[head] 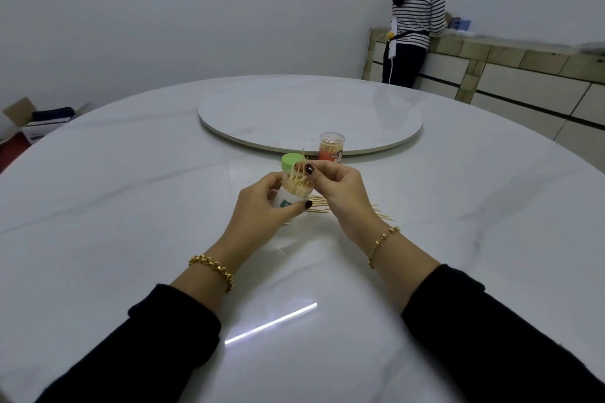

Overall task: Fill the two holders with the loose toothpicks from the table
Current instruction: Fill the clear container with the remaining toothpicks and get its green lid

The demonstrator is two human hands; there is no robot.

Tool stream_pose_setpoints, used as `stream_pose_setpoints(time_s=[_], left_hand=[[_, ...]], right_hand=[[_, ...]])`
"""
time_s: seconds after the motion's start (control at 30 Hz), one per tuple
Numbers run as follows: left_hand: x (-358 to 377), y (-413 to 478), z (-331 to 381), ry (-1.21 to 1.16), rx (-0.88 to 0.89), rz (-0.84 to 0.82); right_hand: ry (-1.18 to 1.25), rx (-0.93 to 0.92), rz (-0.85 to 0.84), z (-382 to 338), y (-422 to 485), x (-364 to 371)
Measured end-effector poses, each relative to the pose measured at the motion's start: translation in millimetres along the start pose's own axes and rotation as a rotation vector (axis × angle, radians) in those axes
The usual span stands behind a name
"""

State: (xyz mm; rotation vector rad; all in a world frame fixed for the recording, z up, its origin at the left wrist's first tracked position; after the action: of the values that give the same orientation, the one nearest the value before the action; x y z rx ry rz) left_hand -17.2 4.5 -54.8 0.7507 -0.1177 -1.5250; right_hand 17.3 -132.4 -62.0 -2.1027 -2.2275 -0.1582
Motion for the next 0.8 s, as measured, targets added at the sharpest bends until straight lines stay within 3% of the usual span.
stream_pose_setpoints(time_s=[0.33,0.67,0.8], left_hand=[[1,-1,-2,-0.013,-0.012,-0.015],[1,-1,-7,-0.031,-0.035,-0.014],[2,-1,-5,-0.028,-0.025,-0.022]], right_hand=[[-0.253,-0.152,0.023,-14,-3,-5],[-0.283,-0.176,-0.045,-9,-5,1],[-0.356,-0.262,0.001,-17,-9,-2]])
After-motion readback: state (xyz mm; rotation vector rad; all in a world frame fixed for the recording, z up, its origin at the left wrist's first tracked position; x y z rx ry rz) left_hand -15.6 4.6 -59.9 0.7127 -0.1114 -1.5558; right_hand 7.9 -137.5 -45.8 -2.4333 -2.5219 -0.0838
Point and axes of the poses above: each hand's wrist, its own y-axis towards the middle knuckle, its own x-axis out of the palm, z = x × y, the point moved 9 cm from there along y, towards the middle knuckle, and after that the axes turned 11 degrees about x, right-handed, at the moved point
